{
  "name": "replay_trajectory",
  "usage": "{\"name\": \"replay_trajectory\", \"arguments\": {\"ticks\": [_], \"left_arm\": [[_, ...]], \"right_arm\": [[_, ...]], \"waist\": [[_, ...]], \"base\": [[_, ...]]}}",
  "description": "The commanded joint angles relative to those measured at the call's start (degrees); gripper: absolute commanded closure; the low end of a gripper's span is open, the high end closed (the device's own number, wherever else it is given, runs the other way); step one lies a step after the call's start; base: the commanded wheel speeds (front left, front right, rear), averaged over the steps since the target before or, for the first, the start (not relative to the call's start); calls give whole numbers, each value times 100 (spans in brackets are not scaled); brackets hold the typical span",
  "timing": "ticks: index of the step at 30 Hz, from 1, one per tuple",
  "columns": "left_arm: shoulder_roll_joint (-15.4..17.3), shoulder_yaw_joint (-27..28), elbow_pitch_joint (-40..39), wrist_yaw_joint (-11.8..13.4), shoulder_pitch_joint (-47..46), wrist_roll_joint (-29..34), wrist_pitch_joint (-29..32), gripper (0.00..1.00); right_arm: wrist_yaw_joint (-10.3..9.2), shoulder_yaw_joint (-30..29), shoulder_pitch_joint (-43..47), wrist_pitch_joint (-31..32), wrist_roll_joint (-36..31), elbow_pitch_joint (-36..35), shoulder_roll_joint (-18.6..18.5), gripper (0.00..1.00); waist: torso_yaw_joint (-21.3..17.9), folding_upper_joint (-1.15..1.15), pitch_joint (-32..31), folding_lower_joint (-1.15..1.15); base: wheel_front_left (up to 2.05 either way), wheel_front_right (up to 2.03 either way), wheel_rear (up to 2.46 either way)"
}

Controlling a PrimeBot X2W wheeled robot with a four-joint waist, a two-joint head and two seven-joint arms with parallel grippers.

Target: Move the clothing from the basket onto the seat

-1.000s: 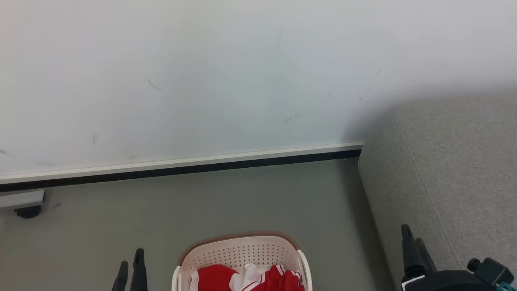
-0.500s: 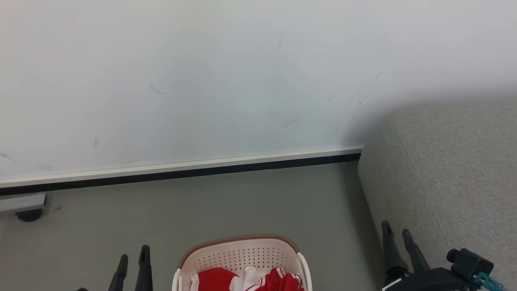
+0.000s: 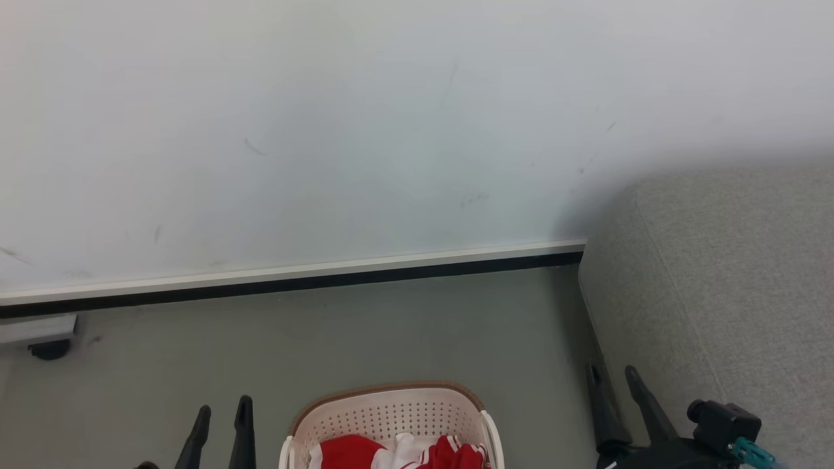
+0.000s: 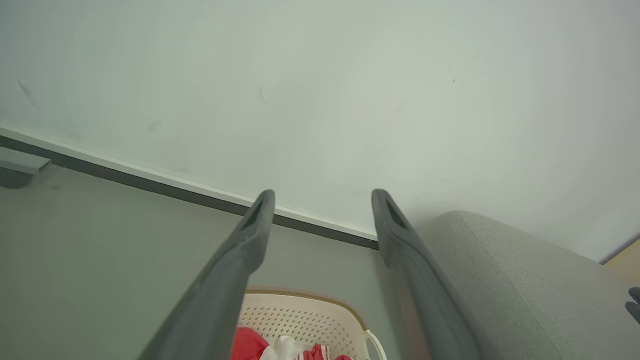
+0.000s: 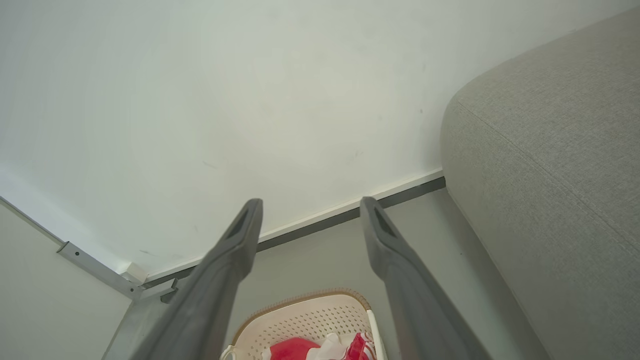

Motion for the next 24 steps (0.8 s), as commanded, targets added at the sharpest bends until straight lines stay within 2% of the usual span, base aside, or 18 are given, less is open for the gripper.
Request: {"name": "replay_trajectory", "arguments": {"ticks": [1,24], "left_arm": [[30,10,-73,25,76,190,-47,0],[36,-17,-292,91,197,1478,-273,0]], "right_arm": [[3,97,20,-68,-132,-44,-59,0],[4,885,0,-433,-1135,-169,-234,0]], "waist": [[2,0,-5,0],[25,0,-75,0]], "base": [[0,0,0],[0,0,0]]}}
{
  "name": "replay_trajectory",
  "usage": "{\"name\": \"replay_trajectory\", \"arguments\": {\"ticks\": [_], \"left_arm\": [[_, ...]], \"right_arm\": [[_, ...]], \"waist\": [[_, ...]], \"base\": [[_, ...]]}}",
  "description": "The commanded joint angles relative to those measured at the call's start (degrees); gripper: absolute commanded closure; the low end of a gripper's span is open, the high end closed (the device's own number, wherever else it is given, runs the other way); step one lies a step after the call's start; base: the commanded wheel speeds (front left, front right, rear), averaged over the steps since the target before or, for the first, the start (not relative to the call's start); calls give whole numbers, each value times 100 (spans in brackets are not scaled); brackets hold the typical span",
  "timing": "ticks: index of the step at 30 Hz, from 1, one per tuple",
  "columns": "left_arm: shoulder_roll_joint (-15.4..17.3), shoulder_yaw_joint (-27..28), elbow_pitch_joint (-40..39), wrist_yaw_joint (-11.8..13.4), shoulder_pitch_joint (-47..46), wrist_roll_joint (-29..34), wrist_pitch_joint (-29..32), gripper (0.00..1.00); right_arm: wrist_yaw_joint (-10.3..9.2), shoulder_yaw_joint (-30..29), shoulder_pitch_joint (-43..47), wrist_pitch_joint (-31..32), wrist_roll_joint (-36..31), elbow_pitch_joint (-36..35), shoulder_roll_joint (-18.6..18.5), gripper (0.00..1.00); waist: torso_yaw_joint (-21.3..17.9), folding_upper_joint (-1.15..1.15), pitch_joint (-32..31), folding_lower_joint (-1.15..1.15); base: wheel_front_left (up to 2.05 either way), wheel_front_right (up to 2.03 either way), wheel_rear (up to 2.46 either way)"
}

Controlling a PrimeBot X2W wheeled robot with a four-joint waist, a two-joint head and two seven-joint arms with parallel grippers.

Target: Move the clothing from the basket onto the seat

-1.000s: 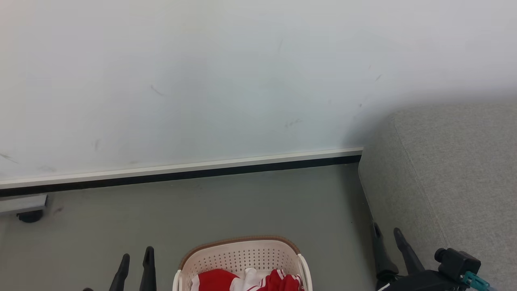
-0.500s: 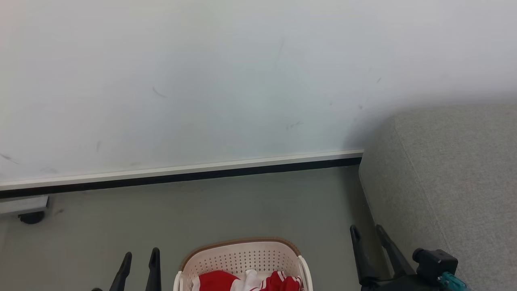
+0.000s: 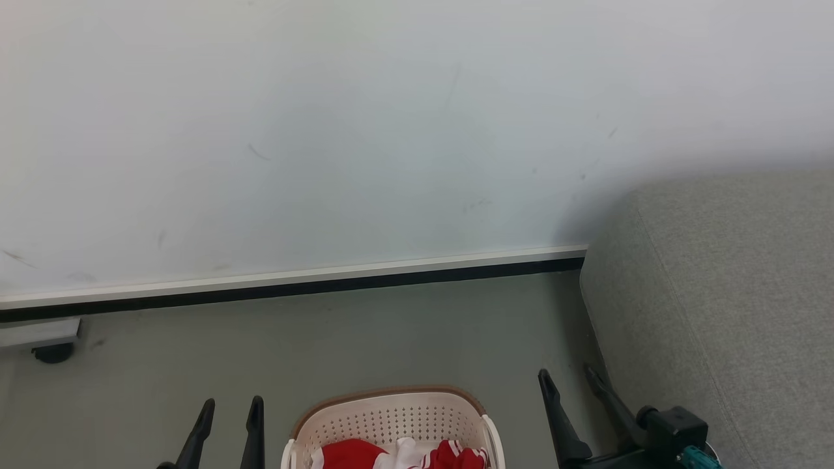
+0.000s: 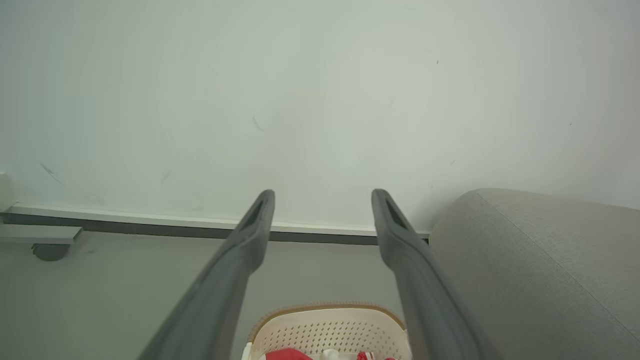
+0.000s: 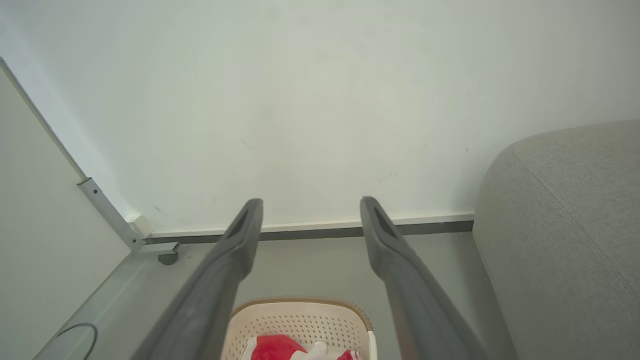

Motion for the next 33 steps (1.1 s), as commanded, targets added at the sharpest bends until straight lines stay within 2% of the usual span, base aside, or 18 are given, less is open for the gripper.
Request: {"name": "replay_trajectory", "arguments": {"ticks": [1,26,33], "left_arm": [[28,8,-57,6,94,178,-59,0],[28,116,-172,-2,241,1258,-254,0],[28,127,-139,15,242,1205,-245,0]], "right_arm": [[4,67,1,-56,-138,-42,-49,0],[4,-14,196,-374,-1289,-167,158,0],[4,-113,202,-360,-1293,-154,171,0]], "waist": [[1,0,-6,0],[42,0,-122,0],[37,0,-124,0]], "base": [[0,0,0],[0,0,0],[0,0,0]]}}
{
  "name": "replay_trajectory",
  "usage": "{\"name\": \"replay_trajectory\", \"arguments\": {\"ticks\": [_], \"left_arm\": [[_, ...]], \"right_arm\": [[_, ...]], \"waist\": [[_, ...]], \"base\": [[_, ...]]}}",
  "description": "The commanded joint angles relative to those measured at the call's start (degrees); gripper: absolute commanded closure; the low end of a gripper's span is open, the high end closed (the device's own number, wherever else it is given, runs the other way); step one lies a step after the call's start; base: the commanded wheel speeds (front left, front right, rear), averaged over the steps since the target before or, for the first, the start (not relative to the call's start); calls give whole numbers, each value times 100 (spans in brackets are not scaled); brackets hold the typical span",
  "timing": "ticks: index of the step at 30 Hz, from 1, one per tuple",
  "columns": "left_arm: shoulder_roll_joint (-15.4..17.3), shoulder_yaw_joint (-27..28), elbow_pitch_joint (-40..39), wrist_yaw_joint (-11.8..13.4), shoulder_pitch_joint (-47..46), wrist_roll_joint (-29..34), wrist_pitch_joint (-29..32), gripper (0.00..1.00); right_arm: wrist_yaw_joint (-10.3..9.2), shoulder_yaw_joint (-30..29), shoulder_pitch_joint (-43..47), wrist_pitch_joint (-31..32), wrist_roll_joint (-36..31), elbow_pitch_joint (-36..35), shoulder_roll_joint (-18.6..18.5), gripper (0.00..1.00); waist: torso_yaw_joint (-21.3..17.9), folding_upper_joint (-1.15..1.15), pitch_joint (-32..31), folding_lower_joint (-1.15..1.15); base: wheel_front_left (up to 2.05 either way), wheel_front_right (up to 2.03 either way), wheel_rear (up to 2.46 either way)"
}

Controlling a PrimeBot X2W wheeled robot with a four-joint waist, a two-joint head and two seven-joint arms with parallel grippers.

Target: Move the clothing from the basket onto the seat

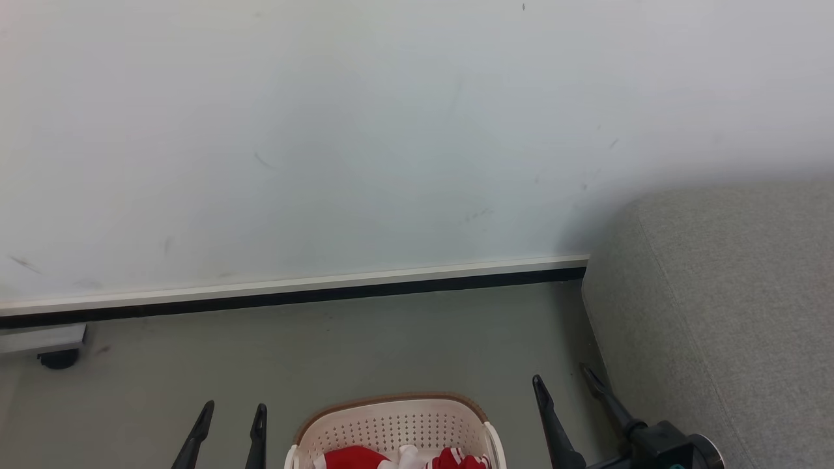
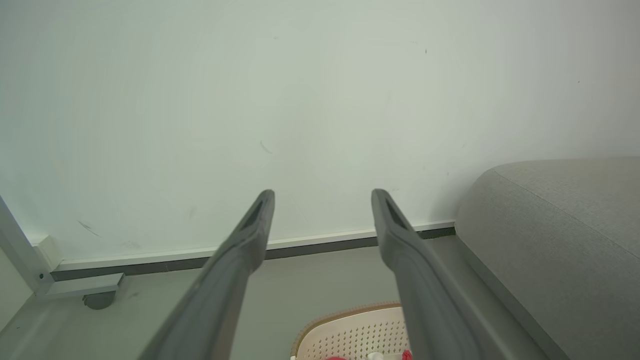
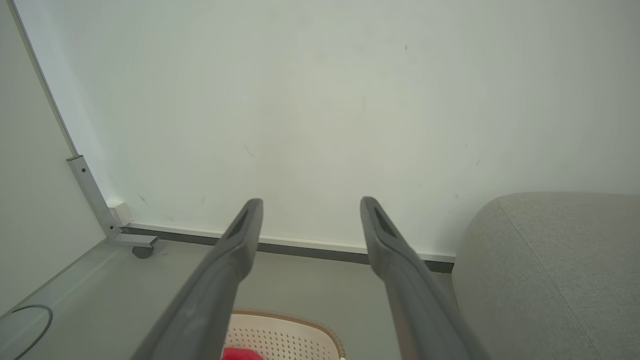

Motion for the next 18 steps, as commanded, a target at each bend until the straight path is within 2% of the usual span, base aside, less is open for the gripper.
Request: {"name": "replay_trajectory", "arguments": {"ticks": [1,18], "left_arm": [[15,9,13,8,108,14,-28,0],[14,-36,99,-29,112,38,-28,0]], "right_arm": [[4,-3,49,-10,-66,-11,8,0],[4,-42,11,-10,-65,-45,2,0]], "waist": [[0,0,1,0],[-24,0,43,0]], "base": [[0,0,0],[0,0,0]]}}
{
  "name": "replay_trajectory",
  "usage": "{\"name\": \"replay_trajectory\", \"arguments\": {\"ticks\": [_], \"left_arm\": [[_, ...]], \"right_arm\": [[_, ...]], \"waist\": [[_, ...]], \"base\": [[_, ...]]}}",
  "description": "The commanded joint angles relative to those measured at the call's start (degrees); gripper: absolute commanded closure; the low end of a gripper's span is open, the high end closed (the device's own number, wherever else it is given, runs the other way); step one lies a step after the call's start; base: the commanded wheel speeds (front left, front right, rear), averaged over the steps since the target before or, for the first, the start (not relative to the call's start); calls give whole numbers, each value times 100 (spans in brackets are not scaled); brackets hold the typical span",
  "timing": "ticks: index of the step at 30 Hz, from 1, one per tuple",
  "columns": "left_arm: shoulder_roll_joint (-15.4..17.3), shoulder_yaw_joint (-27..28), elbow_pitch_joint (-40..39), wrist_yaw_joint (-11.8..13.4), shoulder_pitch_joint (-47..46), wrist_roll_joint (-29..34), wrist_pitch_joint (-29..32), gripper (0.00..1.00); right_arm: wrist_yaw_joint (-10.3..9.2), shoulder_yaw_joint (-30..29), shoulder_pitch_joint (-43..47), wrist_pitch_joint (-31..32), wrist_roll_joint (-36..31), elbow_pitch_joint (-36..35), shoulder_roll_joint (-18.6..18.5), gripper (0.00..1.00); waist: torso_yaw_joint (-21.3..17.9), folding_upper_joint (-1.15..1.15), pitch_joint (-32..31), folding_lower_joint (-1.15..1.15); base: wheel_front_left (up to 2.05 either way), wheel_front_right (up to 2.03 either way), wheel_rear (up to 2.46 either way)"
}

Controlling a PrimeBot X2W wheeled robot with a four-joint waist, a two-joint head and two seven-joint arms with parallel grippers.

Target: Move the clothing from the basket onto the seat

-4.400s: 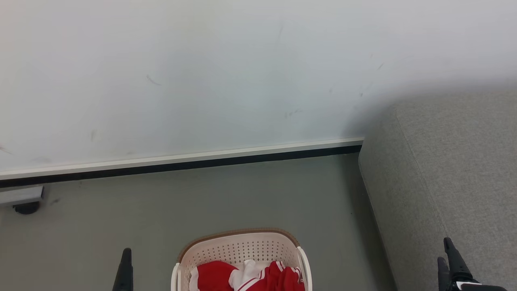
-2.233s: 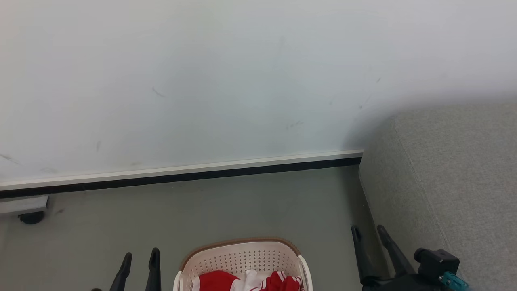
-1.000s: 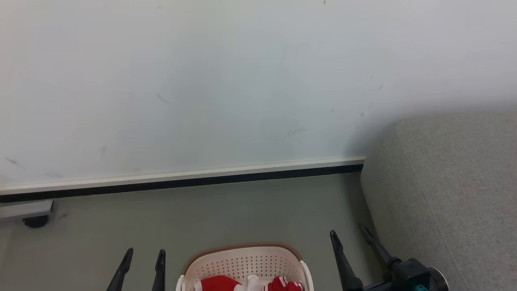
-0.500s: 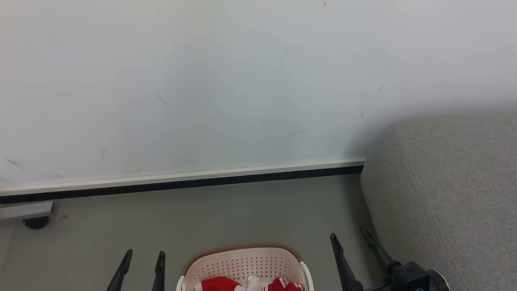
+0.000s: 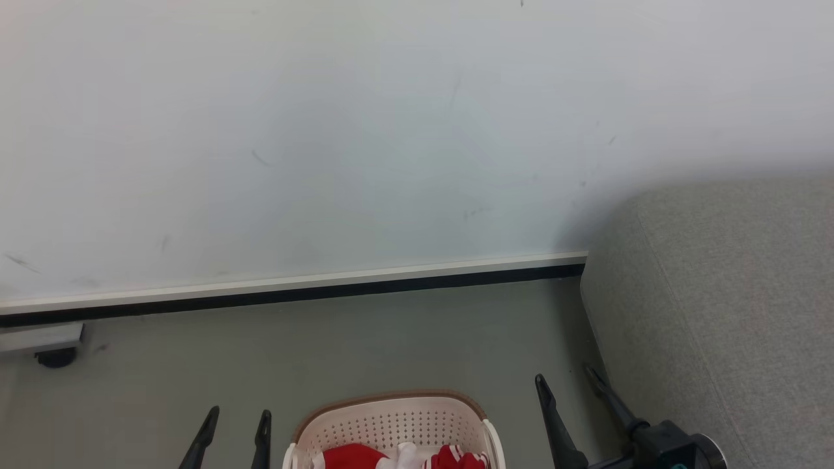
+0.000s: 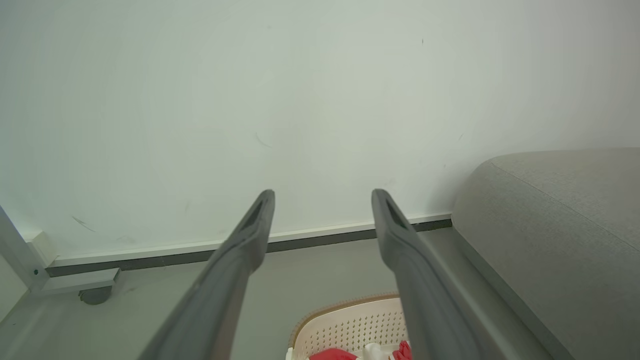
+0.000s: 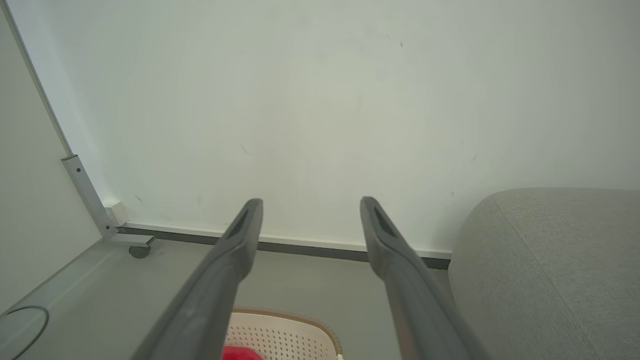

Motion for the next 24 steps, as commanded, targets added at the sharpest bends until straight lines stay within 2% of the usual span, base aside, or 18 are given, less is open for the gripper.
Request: {"name": "replay_trajectory", "arguments": {"ticks": [1,13,19,24], "left_arm": [[15,-18,46,-12,85,1,-28,0],[29,-269,512,-342,-44,-117,-28,0],[193,-771,868,-409,-314,-77,-28,0],[344,-1208,1113,-421,-725,-175,-27,0]], "right_arm": [[4,-3,-19,-10,-68,-43,3,0],[4,47,-249,-10,-98,-219,-20,0],[4,34,-432,-9,-138,-431,5,0],[4,74,-768,-9,-227,-670,19,0]], "waist": [[-4,0,21,0],[-118,0,334,0],[-177,0,699,0],[-273,0,1234,0]], "base": [[0,0,0],[0,0,0],[0,0,0],[0,0,0]]}}
